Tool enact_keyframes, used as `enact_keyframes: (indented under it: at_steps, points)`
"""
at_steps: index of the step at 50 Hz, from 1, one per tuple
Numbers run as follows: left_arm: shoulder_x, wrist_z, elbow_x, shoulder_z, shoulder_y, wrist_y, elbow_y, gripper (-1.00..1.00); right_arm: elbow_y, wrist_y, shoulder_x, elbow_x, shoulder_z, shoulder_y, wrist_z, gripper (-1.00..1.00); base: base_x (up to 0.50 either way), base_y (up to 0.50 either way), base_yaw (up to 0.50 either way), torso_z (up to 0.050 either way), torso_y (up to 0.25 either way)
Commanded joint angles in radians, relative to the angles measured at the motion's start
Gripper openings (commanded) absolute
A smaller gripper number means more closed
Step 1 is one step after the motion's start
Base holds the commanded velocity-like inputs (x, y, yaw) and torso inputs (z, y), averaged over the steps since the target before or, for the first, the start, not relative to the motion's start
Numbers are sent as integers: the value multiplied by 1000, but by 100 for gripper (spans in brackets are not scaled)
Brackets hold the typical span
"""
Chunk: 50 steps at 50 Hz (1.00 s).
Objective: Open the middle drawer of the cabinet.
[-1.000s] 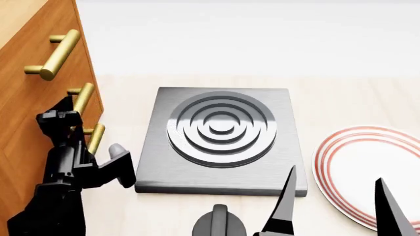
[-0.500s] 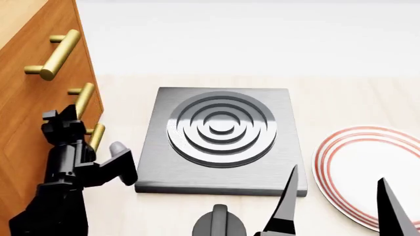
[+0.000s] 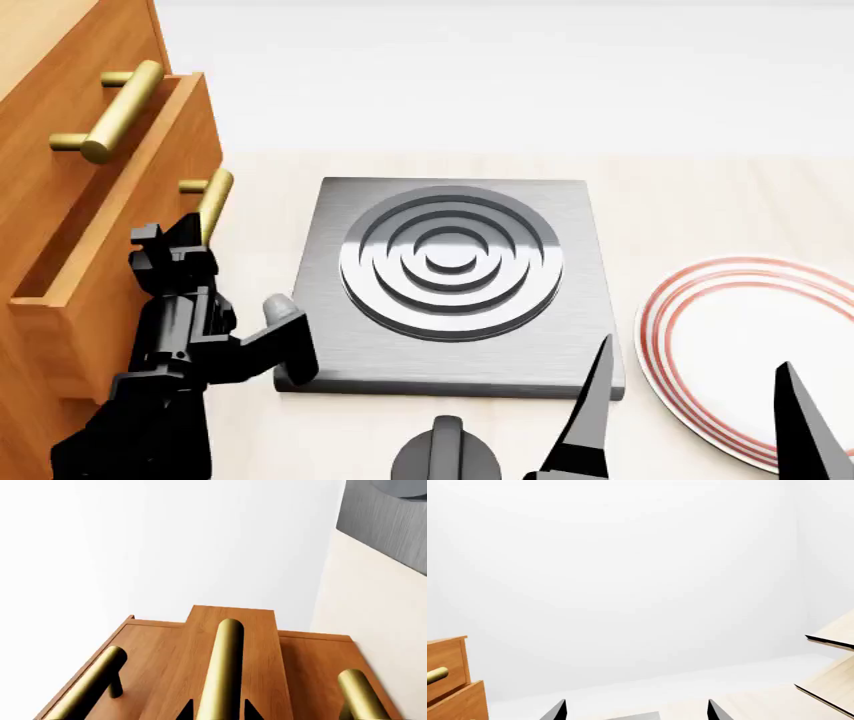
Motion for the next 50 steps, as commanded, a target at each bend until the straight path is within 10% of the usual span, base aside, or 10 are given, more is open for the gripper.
enact_keyframes:
  at_steps: [1, 50]
  points:
    - [13, 13, 52, 38, -16, -34, 136, -100, 1, -6, 4, 1, -7, 1, 4, 100, 0, 0, -3, 0, 0]
    - [13, 53, 197, 42, 14, -224, 556, -100, -9, -33, 35, 32, 4, -6, 32, 100, 0, 0, 0, 0, 2]
